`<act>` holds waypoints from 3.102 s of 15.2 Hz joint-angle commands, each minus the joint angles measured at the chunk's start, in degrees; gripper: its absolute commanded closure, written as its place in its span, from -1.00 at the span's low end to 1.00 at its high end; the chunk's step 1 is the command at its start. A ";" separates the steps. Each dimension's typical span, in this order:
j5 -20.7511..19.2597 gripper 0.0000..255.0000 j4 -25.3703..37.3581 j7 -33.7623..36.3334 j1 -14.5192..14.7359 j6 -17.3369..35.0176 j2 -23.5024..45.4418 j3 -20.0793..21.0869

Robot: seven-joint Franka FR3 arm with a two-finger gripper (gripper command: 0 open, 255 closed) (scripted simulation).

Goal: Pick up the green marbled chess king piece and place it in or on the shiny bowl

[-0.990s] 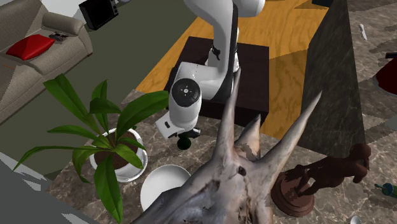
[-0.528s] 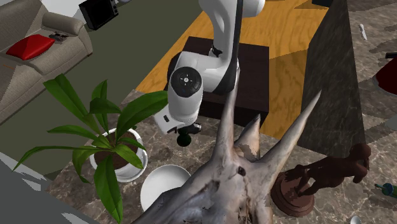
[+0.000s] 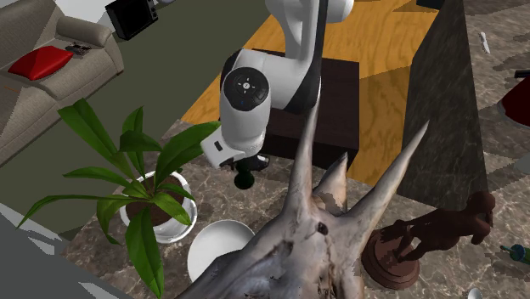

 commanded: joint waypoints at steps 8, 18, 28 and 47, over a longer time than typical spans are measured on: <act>0.98 1.00 0.79 -1.33 0.20 -6.94 -6.17 0.29; 4.03 1.00 25.86 -2.83 0.84 -16.28 9.55 1.46; 5.67 1.00 51.29 -3.88 0.91 -25.39 25.88 2.11; 5.20 1.00 50.11 -2.63 0.55 -17.79 32.37 2.37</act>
